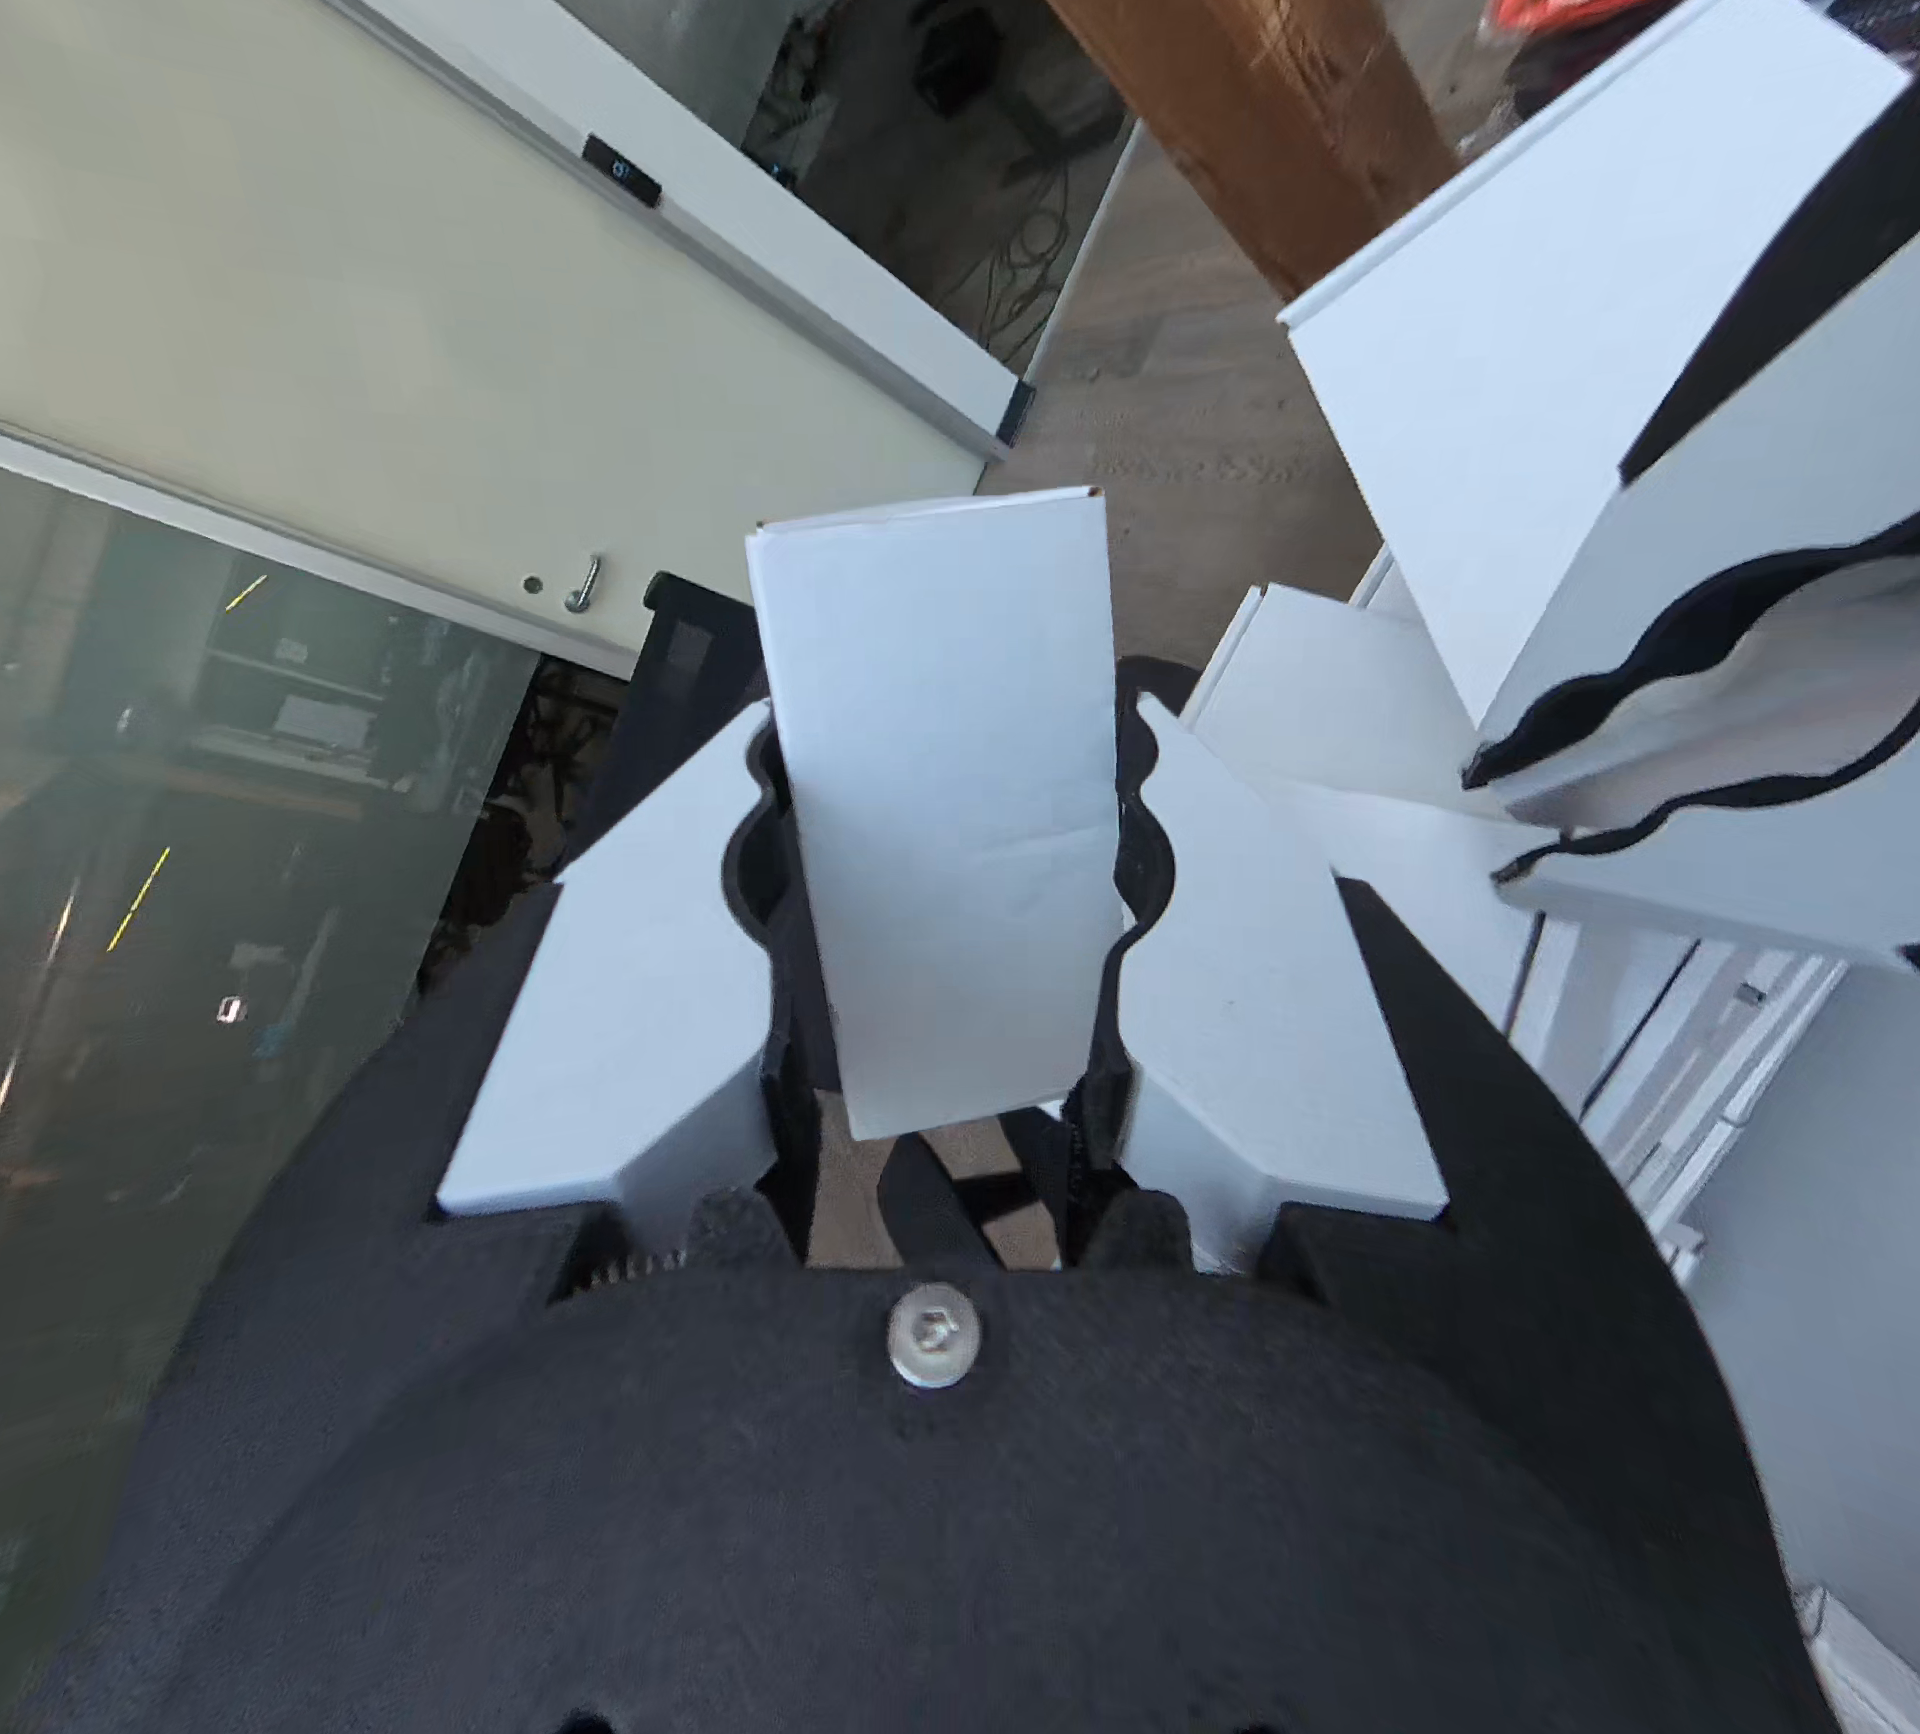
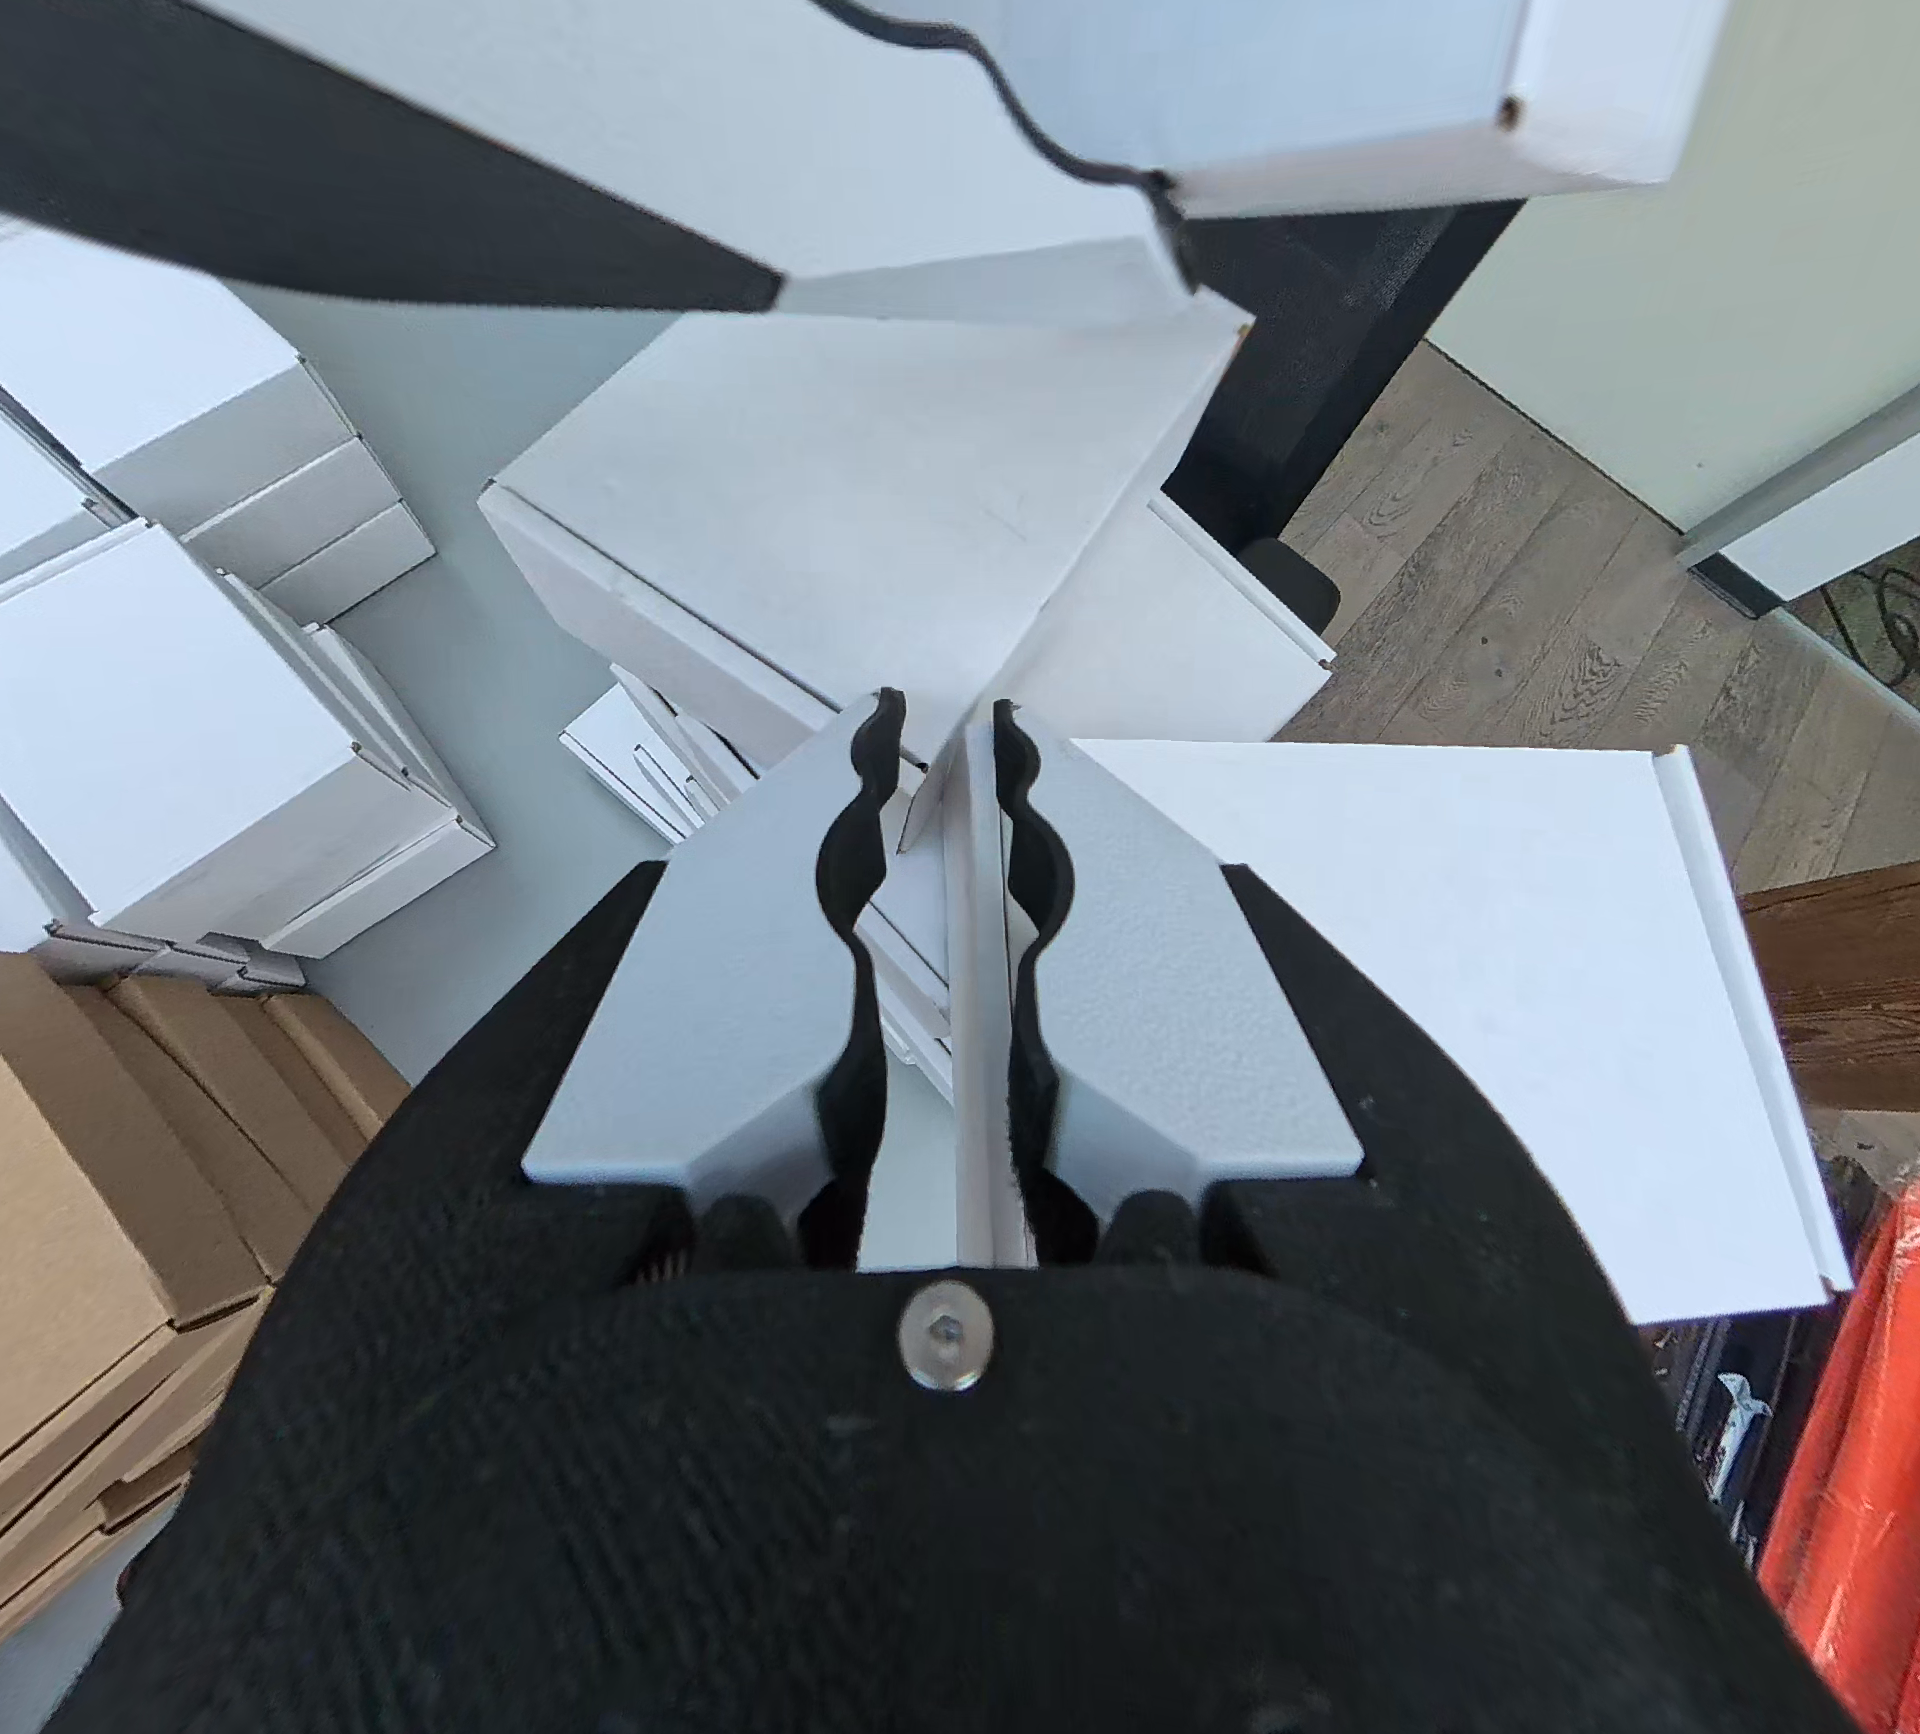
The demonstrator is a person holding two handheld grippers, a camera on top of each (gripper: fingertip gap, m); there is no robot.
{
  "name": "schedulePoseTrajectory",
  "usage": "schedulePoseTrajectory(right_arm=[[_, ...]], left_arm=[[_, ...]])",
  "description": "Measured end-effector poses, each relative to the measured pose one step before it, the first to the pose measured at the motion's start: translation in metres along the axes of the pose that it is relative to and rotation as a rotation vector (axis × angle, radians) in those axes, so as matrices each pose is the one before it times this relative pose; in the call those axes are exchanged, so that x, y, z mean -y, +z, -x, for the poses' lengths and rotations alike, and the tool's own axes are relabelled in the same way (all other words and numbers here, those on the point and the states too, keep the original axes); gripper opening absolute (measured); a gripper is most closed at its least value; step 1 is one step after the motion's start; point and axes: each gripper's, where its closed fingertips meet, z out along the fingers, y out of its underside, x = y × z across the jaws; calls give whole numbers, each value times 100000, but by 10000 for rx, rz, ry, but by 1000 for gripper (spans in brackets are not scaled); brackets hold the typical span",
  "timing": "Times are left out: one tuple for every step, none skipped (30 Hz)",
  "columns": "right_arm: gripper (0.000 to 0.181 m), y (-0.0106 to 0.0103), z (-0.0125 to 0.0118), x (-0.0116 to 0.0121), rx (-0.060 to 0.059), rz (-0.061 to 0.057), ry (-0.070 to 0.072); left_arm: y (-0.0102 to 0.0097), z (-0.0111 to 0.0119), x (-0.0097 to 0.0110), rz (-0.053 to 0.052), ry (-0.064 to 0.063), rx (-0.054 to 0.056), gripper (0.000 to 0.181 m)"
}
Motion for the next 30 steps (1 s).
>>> schedulePoseTrajectory(right_arm=[[17, 14, -19, 18, 5, -26, -14], [18, 30, -30, 55, -24, -43, -41], [18, 33, -4, 20, -11, 3, -61], [18, 12, 52, 11, 21, 28, 12], [18, 22, 32, 12, 13, 22, -4], [18, 28, 3, 27, -7, -2, -14], [18, 3, -13, -4, -2, -7, -20], [18, -15, -7, -20, 10, -10, 13], [18, -29, -24, -30, 11, -17, 21], [18, -25, -44, -19, 0, -36, -7], [17, -28, -31, -32, -1, -35, -5], [17, -21, -13, -23, 12, -16, 26], [17, -14, 9, -6, 6, -3, -5], [17, 12, 15, 0, -10, -6, -36], [18, 11, -13, 6, -18, -6, -13], [17, -1, 32, 3, -2, 8, -19], [17, 6, 14, 15, -1, -5, -20], [18, 4, 21, 19, 2, 2, -10], [17, 11, 6, -7, -4, 7, -11], [17, 4, -3, 17, 4, -2, -5], [18, 2, -8, -1, 9, 10, 8], [17, 12, 15, 4, 35, 22, 14], [18, 18, 23, 15, 40, 27, 22], [18, 23, 4, 5, 37, 27, 15], [17, 4, -1, 6, 43, 19, 31], [18, 1, -23, -9, 46, 13, 44], [18, -14, 12, -7, 62, 13, 61], [18, -8, 16, -23, 64, 24, 64], [18, -20, -7, -15, 56, 20, 45], [18, 4, -14, -16, 59, 10, 56]], left_arm=[[-147, -266, -592, 261, 194, 41, 62], [-58, -329, -522, 208, 383, 142, 62], [-67, -449, -292, 107, 524, 143, 62], [-89, -535, -93, 17, 460, 102, 62], [-98, -414, -82, 54, 357, 129, 62], [-111, -371, -62, 51, 200, 77, 62], [-144, -388, -11, -9, 35, 14, 62], [-202, -279, -36, 25, -34, 51, 62], [-253, -311, -8, -11, -69, 2, 62], [-264, -385, 34, -54, -99, -55, 63], [-235, -523, 50, -97, -27, -136, 65], [-198, -532, -74, -30, 51, -145, 68], [-146, -579, -167, 2, 37, -208, 72], [-163, -353, -214, 12, -77, -128, 77], [-283, -12, -128, -80, -180, 20, 77], [-432, -51, 22, -190, -279, -102, 78], [-558, 54, 80, -215, -414, -120, 81], [-660, 262, 141, -260, -498, -32, 82], [-690, 100, 282, -365, -522, -146, 82], [-655, -41, 343, -413, -448, -225, 84], [-456, 16, 190, -312, -296, -147, 86], [-175, -338, 47, -191, -98, -325, 95], [133, -384, -360, 81, 73, -318, 99], [413, -129, -666, 321, 198, -120, 106], [554, 65, -522, 267, 288, 25, 110], [541, -37, -339, 159, 369, -4, 108], [510, -376, -218, 92, 331, -200, 105], [526, -370, -180, 94, 284, -169, 105], [484, -132, -164, 116, 292, -9, 105], [358, -241, 11, 29, 251, -67, 104]])
